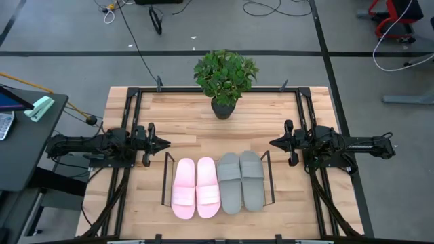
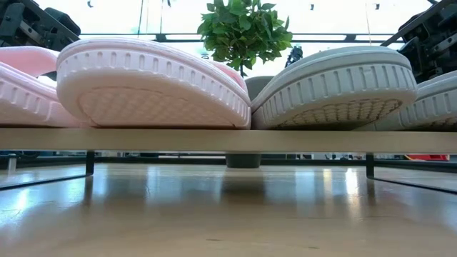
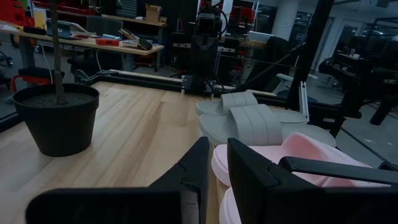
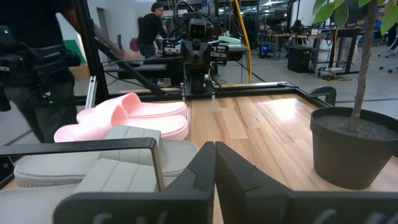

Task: Pick and place slides into the shelf
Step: Return to Home Position

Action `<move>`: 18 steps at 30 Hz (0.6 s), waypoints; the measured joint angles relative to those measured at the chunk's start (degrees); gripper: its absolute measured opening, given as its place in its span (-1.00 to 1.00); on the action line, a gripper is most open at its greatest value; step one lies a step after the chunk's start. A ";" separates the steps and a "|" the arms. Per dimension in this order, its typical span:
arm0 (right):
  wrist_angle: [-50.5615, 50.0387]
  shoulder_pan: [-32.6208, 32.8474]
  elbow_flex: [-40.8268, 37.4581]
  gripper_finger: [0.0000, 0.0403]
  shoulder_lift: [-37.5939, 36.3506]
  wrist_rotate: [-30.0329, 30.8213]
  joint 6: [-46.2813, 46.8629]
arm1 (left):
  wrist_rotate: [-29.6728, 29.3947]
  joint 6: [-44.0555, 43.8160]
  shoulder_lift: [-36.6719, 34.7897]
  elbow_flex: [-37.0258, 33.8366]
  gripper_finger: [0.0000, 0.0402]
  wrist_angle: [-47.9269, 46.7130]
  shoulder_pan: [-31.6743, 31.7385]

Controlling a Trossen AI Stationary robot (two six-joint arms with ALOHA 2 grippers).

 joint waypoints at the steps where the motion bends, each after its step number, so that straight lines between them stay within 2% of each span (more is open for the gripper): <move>1: 0.00 0.00 0.00 -0.93 0.00 0.00 0.00 | 0.00 -0.02 0.00 0.00 -0.69 0.00 0.00; 9: 0.01 0.00 0.00 -0.93 0.00 0.01 0.00 | -0.02 -0.03 0.00 0.00 -0.74 0.00 -0.02; 18: 0.02 0.00 0.00 -0.93 0.00 0.00 0.00 | -0.02 -0.02 0.00 0.00 -0.69 0.00 0.00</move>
